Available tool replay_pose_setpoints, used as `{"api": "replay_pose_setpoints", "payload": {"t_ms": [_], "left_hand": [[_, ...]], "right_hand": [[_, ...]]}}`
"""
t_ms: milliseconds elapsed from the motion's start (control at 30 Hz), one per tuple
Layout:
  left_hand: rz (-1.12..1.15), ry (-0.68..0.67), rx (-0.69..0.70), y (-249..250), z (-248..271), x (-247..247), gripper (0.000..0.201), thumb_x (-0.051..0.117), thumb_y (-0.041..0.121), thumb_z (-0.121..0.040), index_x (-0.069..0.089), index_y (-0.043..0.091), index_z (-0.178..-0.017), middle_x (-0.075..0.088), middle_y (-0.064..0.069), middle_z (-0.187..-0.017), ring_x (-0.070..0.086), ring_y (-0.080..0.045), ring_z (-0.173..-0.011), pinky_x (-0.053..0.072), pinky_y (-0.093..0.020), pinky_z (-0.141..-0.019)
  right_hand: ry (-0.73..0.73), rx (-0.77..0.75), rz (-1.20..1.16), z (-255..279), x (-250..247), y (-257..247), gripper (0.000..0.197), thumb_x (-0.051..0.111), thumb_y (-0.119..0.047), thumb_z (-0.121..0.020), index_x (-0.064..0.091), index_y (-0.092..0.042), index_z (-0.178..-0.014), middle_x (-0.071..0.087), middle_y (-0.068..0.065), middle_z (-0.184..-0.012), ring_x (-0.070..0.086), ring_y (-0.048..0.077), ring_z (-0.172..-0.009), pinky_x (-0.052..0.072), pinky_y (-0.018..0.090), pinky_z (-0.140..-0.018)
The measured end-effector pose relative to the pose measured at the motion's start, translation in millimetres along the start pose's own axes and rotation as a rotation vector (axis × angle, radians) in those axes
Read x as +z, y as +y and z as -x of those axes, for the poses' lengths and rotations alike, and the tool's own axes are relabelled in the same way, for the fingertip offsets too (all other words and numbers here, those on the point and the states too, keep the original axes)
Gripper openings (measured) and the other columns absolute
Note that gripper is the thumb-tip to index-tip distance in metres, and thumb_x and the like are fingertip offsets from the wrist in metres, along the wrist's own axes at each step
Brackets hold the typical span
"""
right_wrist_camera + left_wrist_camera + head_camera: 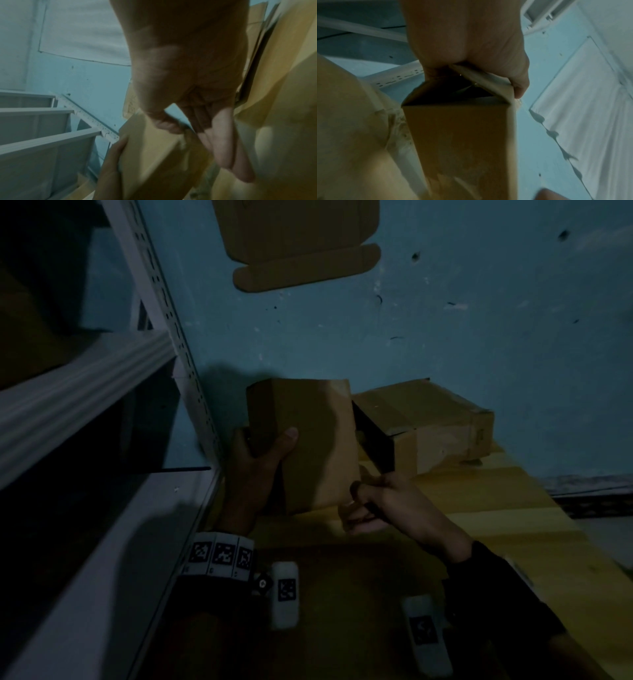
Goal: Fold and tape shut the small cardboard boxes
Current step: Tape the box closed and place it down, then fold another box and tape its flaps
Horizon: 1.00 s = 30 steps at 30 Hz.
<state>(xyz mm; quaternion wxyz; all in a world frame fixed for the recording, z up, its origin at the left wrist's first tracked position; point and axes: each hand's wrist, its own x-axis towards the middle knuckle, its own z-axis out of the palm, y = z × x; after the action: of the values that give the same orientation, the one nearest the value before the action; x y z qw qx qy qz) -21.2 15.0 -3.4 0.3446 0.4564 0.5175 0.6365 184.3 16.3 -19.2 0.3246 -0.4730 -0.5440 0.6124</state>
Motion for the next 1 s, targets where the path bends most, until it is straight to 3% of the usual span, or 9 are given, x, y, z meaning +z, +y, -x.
{"api": "replay_pose_setpoints", "payload": {"t_ms": [100, 167, 367, 467, 633, 767, 867, 1000], "left_hand": [[-0.095, 0.023, 0.034, -4.7, -0.8, 3.5, 0.064, 0.081, 0.064, -0.054, 0.052, 0.043, -0.107, 0.063, 0.015, -0.110, 0.064, -0.006, -0.098, 0.056, -0.033, -0.082], [-0.136, 0.027, 0.053, -6.2, -0.6, 5.8, 0.069, 0.076, 0.069, -0.051, 0.051, 0.041, -0.109, 0.063, 0.017, -0.109, 0.064, -0.007, -0.099, 0.057, -0.041, -0.087], [-0.190, 0.021, 0.082, -3.4, 3.7, 13.8, 0.080, 0.075, 0.071, -0.051, 0.048, 0.035, -0.117, 0.061, 0.018, -0.110, 0.064, -0.009, -0.100, 0.057, -0.047, -0.088], [-0.192, 0.030, 0.092, -4.0, 4.7, 14.2, 0.077, 0.076, 0.071, -0.052, 0.049, 0.035, -0.115, 0.063, 0.015, -0.111, 0.065, -0.010, -0.100, 0.058, -0.047, -0.086], [-0.173, 0.036, 0.083, -2.6, 4.6, 15.8, 0.085, 0.076, 0.070, -0.051, 0.050, 0.029, -0.120, 0.063, 0.014, -0.112, 0.065, -0.008, -0.099, 0.059, -0.044, -0.085], [-0.164, 0.046, 0.078, -3.4, 4.9, 15.2, 0.087, 0.076, 0.070, -0.052, 0.051, 0.026, -0.122, 0.064, 0.012, -0.112, 0.066, -0.010, -0.100, 0.059, -0.046, -0.086], [-0.132, 0.046, 0.064, -4.0, 3.6, 14.5, 0.085, 0.078, 0.068, -0.052, 0.052, 0.026, -0.121, 0.065, 0.012, -0.112, 0.067, -0.009, -0.098, 0.059, -0.043, -0.085], [-0.101, 0.046, 0.041, -5.1, 0.8, 12.9, 0.082, 0.084, 0.064, -0.053, 0.052, 0.029, -0.120, 0.064, 0.014, -0.111, 0.066, -0.002, -0.095, 0.059, -0.037, -0.084]], "right_hand": [[0.075, 0.036, 0.086, 0.8, 4.9, 0.5, 0.025, 0.059, -0.011, -0.100, 0.068, 0.009, -0.090, 0.074, 0.022, -0.087, 0.077, 0.028, -0.073, 0.065, 0.035, -0.065], [0.099, 0.043, 0.091, 0.5, 5.8, 2.1, 0.026, 0.058, -0.011, -0.100, 0.067, 0.008, -0.085, 0.072, 0.016, -0.075, 0.075, 0.027, -0.065, 0.063, 0.033, -0.059], [0.169, 0.069, 0.036, 2.8, 8.6, 1.2, 0.024, 0.054, -0.003, -0.097, 0.064, 0.011, -0.081, 0.070, 0.021, -0.069, 0.073, 0.035, -0.061, 0.063, 0.036, -0.054], [0.188, 0.067, -0.001, 1.7, 8.7, 0.8, 0.022, 0.053, -0.001, -0.097, 0.063, 0.013, -0.084, 0.069, 0.019, -0.064, 0.073, 0.037, -0.059, 0.062, 0.038, -0.051], [0.218, 0.052, -0.039, 1.1, 8.2, -0.4, 0.019, 0.054, 0.001, -0.097, 0.062, 0.017, -0.090, 0.067, 0.029, -0.070, 0.071, 0.038, -0.055, 0.060, 0.037, -0.047], [0.233, 0.030, -0.025, 0.9, 7.9, 0.6, 0.021, 0.055, 0.000, -0.097, 0.061, 0.016, -0.086, 0.068, 0.029, -0.063, 0.072, 0.040, -0.057, 0.060, 0.038, -0.048], [0.235, 0.013, -0.021, -0.5, 8.1, 0.8, 0.023, 0.054, 0.000, -0.097, 0.061, 0.017, -0.084, 0.070, 0.029, -0.066, 0.073, 0.040, -0.060, 0.061, 0.038, -0.049], [0.269, -0.020, -0.004, -1.7, 8.3, 1.7, 0.027, 0.055, 0.000, -0.097, 0.063, 0.015, -0.076, 0.068, 0.022, -0.056, 0.073, 0.040, -0.059, 0.060, 0.036, -0.047]]}}
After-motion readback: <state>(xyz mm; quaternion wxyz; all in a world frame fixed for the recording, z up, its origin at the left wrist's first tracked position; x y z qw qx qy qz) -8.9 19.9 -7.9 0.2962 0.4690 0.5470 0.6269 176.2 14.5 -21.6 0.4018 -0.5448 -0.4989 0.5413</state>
